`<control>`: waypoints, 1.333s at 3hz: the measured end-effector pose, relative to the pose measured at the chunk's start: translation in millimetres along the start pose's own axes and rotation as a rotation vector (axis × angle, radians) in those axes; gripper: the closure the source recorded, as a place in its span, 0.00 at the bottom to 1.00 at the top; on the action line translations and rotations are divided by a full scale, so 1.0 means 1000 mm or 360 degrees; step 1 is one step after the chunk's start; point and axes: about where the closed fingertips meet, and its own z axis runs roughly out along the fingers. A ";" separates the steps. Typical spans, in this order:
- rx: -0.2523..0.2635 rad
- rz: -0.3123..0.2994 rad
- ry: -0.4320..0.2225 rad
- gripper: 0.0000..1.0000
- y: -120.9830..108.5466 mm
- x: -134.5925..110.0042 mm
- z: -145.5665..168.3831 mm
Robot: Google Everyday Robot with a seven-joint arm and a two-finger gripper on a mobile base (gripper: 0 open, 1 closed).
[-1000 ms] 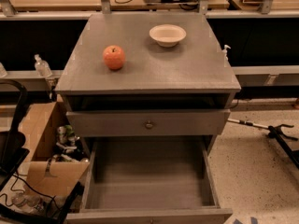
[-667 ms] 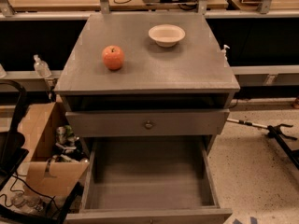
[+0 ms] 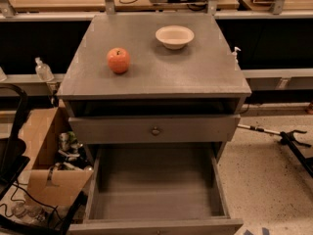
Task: Close middle drawer
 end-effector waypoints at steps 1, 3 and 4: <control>-0.0014 -0.0100 -0.0002 1.00 -0.019 -0.031 0.026; -0.0008 -0.0215 0.0023 1.00 -0.059 -0.072 0.053; 0.0002 -0.0233 0.0032 1.00 -0.087 -0.086 0.060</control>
Offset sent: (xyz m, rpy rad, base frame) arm 0.1373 0.0560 -0.0075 -0.0639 -0.0936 0.1510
